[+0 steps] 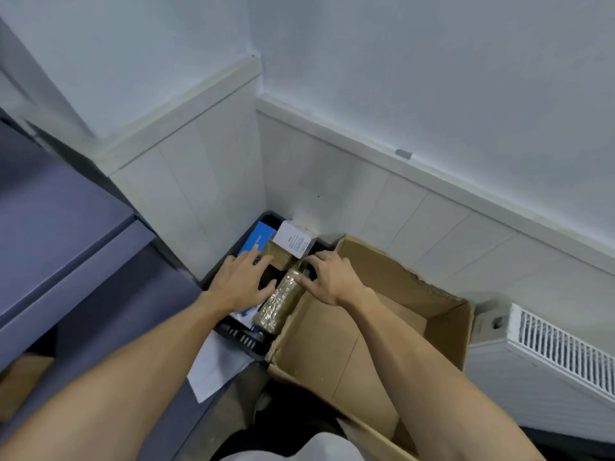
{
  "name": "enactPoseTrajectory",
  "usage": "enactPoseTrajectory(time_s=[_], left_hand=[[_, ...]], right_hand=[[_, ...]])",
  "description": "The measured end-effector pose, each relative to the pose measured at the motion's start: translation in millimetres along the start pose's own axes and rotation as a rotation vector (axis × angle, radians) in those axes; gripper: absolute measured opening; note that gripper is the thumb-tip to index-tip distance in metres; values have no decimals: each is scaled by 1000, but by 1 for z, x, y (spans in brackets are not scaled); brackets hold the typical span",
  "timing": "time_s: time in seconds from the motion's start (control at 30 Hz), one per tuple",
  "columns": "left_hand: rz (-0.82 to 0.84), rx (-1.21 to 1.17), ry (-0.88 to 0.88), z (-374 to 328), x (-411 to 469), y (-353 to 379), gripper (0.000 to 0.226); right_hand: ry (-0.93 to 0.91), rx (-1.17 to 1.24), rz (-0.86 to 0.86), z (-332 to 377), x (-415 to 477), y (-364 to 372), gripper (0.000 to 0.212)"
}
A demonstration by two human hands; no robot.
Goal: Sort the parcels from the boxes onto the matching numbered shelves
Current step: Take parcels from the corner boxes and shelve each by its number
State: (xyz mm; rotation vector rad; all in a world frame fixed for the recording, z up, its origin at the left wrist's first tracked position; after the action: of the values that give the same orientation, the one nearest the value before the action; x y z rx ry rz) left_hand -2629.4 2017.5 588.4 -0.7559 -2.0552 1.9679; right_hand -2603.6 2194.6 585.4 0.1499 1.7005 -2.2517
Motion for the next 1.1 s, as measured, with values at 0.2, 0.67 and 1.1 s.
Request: enactPoseTrajectory(time_s=[0.2,0.67,1.1], left_hand=[[41,-13,-78,1,12,25,86],[120,-134,-177,1,19,124,63],[105,-232,-167,39,70,279,58]], right_hand=[[-72,37,60,-21,34,22,62],[-96,9,228,-74,70,96,61],[-148,-55,251,-108,175,187,57]])
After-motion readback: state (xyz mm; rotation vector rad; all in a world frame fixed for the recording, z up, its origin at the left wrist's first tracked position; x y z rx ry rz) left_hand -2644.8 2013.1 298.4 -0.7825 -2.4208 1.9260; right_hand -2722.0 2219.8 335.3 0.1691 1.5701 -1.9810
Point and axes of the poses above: each hand's wrist, its own x-axis towards the middle knuckle, its own y-axis out of the palm, z = x × y, the point moved 6 cm from there along x, towards the middle knuckle, and after that the axes turned 3 degrees about -y, right-handed, at the moved point
